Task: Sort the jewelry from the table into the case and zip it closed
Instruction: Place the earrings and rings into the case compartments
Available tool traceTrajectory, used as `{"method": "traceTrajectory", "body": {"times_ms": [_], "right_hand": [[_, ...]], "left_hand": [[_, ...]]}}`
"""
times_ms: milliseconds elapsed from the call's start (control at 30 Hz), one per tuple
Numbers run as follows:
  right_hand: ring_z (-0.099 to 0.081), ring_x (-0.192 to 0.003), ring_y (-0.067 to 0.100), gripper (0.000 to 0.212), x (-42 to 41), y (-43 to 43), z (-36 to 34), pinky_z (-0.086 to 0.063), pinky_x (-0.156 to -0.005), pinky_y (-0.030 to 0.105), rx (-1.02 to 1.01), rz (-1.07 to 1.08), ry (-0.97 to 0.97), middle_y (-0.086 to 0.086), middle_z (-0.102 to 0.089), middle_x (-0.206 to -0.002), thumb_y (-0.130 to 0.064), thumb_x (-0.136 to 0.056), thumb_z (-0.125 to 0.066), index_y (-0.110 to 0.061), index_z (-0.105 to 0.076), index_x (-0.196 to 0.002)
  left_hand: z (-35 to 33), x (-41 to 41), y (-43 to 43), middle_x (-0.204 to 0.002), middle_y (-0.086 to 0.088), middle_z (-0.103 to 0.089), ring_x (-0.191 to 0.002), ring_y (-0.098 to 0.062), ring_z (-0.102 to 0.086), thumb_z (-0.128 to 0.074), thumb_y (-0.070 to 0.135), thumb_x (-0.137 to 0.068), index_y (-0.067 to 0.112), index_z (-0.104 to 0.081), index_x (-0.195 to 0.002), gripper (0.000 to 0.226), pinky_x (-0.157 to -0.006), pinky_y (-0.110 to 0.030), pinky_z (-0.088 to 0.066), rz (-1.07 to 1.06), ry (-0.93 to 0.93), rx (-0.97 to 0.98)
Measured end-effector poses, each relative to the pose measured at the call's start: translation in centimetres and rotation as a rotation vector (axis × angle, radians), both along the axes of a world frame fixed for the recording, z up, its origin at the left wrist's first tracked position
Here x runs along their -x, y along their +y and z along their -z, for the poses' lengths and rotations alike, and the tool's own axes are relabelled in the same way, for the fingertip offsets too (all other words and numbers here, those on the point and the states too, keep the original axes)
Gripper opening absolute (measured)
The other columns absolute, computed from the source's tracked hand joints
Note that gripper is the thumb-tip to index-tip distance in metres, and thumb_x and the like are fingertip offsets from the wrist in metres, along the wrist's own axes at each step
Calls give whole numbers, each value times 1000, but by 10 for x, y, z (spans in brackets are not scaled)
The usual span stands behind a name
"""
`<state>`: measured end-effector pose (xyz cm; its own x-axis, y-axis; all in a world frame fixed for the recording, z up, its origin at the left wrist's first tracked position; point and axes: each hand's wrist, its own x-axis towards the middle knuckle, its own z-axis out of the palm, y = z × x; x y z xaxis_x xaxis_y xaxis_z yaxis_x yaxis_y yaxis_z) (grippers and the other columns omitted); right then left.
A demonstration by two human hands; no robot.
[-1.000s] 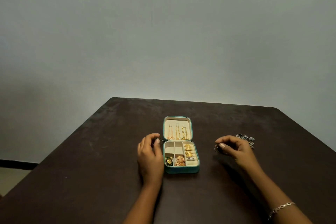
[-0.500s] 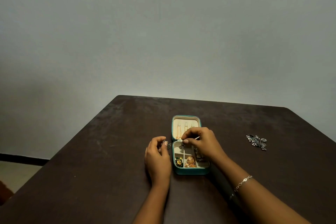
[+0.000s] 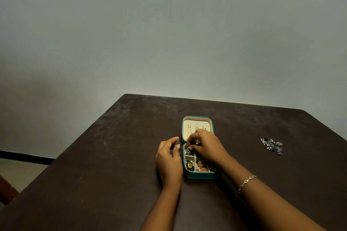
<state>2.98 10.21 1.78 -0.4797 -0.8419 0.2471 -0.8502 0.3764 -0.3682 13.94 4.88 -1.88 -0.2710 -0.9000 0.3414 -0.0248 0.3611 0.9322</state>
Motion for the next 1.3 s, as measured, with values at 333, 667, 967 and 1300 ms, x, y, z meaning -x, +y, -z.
{"method": "traceTrajectory", "body": {"times_ms": [333, 667, 967, 1300], "right_hand": [[-60, -77, 1, 14, -3, 2, -23, -46, -69, 12, 213, -208, -347, -5, -67, -89, -11, -82, -66, -13, -69, -96], [-63, -78, 8, 12, 0, 2, -32, -53, -74, 22, 142, -245, -191, -4, -65, -80, 0, -79, -65, -10, -70, -83], [-59, -86, 16, 11, 18, 1, -39, -42, -71, 19, -215, -456, 263, 4, -65, -94, -5, -83, -61, -11, -68, -89], [-56, -109, 23, 29, -1, -8, -44, -51, -83, 37, -507, -661, 607, 9, -61, -116, 0, -82, -56, -5, -64, -109]], "left_hand": [[-4, -2, 2, -73, 8, -61, -68, 1, -58, -60, -7, -80, 17, -57, -108, 37, -64, -19, -47, 59, 143, -22], [-2, 1, 3, -82, 8, -64, -77, -4, -62, -56, -3, -84, 21, -52, -115, 39, -64, -13, -48, 142, 147, 14], [4, 5, -2, -74, 11, -59, -76, -4, -56, -46, -5, -88, 17, -56, -105, 30, -65, -11, -38, 27, 78, 13], [4, 4, -3, -71, 7, -57, -73, -4, -55, -43, -7, -88, 15, -57, -104, 30, -62, -4, -39, 14, 84, -29]]}}
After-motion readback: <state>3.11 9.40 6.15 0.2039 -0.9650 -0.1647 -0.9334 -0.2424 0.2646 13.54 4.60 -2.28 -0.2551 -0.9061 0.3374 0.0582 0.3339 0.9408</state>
